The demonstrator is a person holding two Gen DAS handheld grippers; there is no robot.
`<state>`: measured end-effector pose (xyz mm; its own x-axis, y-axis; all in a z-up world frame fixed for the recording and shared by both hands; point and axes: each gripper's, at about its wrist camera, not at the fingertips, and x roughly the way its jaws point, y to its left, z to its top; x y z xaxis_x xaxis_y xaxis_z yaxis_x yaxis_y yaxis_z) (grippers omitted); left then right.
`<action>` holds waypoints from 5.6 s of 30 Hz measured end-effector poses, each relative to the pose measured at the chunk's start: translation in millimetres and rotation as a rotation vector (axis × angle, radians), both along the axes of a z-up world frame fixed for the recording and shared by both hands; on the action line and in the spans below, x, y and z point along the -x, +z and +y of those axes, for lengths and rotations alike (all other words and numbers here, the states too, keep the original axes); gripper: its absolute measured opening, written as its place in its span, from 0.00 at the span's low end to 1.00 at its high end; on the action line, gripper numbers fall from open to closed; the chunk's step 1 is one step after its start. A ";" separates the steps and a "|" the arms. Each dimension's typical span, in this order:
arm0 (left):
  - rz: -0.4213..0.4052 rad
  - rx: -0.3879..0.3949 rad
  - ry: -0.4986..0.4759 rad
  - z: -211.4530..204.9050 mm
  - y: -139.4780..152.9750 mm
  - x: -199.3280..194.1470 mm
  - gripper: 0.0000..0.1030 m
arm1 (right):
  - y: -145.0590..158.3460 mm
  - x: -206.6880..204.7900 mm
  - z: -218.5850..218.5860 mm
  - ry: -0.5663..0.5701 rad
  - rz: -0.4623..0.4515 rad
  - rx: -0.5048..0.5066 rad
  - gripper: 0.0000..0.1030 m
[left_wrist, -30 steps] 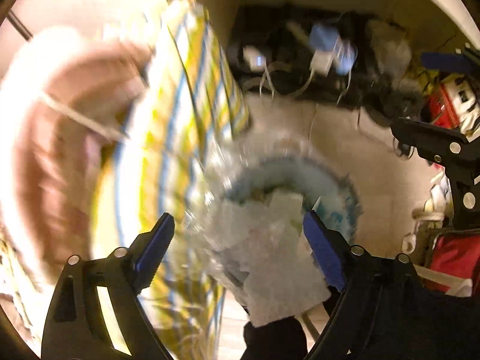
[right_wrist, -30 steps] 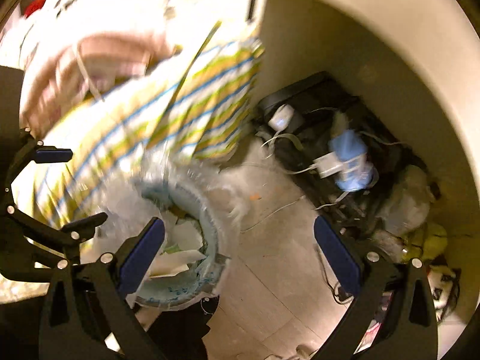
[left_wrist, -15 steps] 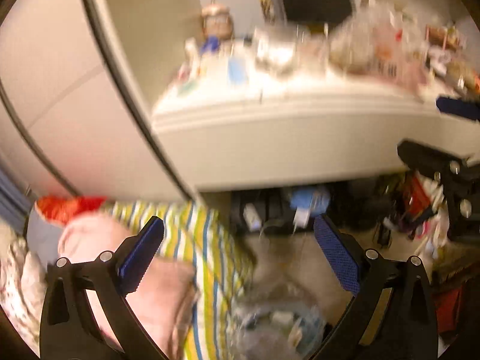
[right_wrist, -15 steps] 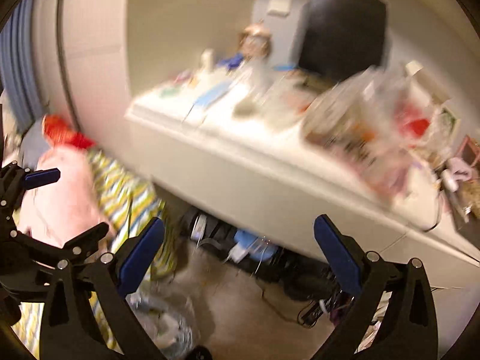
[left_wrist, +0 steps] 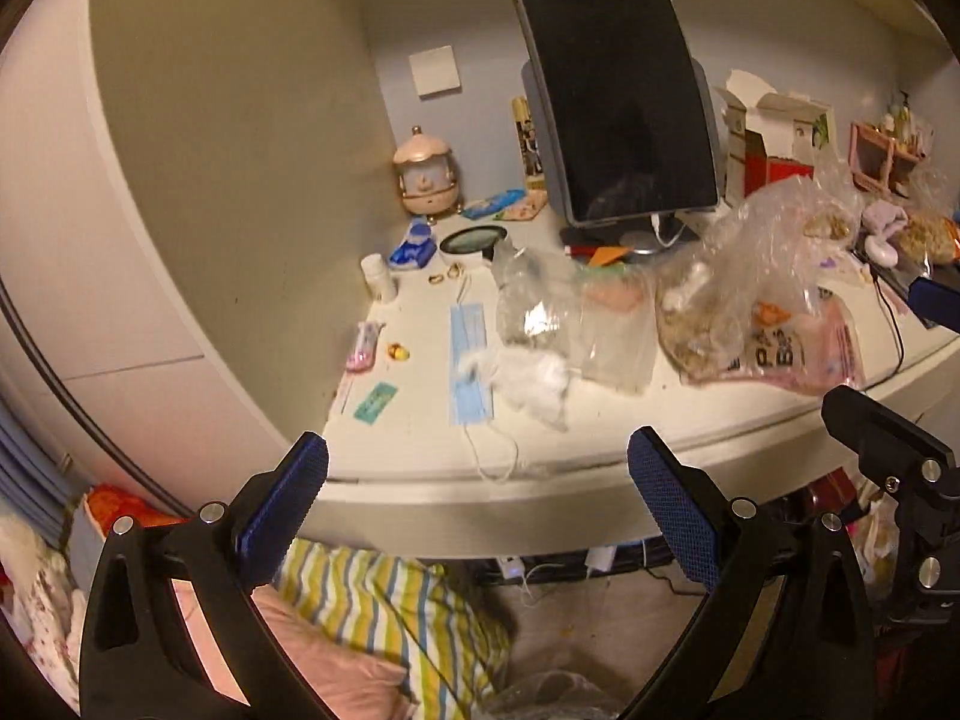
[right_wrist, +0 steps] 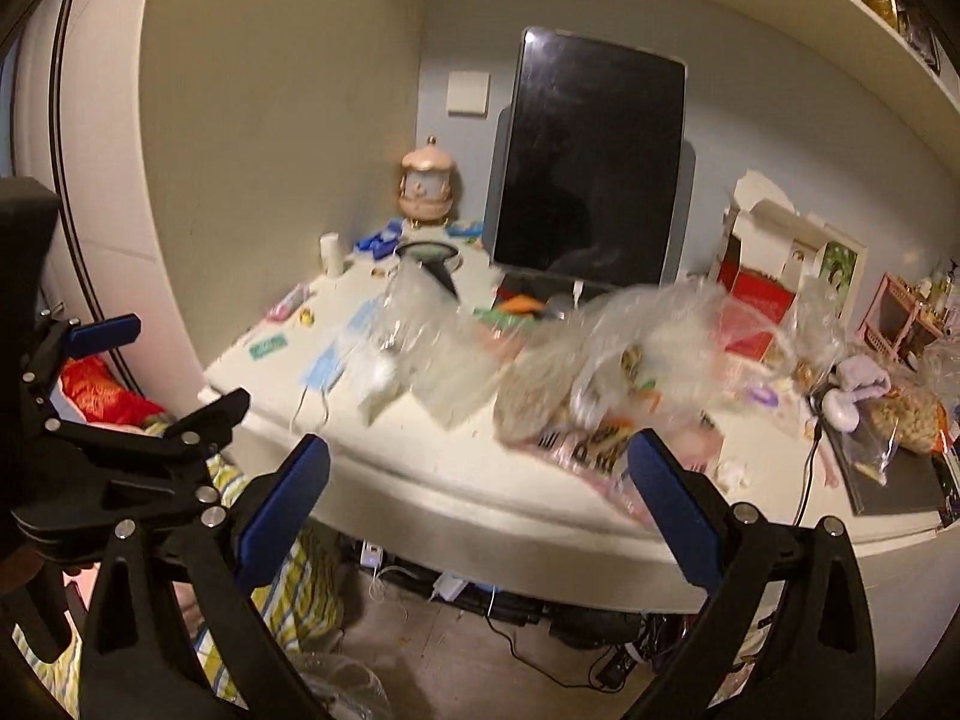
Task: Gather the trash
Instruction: 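Swing the left tool back up to the desk, then close the left tool on the white crumpled tissue beside the mask, then carry the white tissue with the left tool over the wastebasket, then open the left tool to drop the tissue into the wastebasket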
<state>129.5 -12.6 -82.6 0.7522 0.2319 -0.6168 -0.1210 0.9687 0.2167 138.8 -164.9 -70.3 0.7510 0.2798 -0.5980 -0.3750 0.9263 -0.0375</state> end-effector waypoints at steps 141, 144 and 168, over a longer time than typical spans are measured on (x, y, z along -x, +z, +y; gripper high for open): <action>0.767 0.350 0.060 37.6 -490.2 222.5 0.08 | -407.2 145.0 123.7 0.398 0.544 0.369 0.94; 0.794 0.369 0.066 33.4 -520.2 226.1 0.08 | -437.6 148.3 124.4 0.441 0.555 0.387 0.94; 0.896 0.413 0.130 29.2 -665.6 242.6 0.08 | -579.7 191.3 144.8 0.779 0.548 0.422 0.94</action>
<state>-113.1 16.6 -748.3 -0.0469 -0.0811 -0.9956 -0.1882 0.9796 -0.0709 -52.6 -20.1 -650.0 0.0479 0.2592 -0.9646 -0.9270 0.3712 0.0537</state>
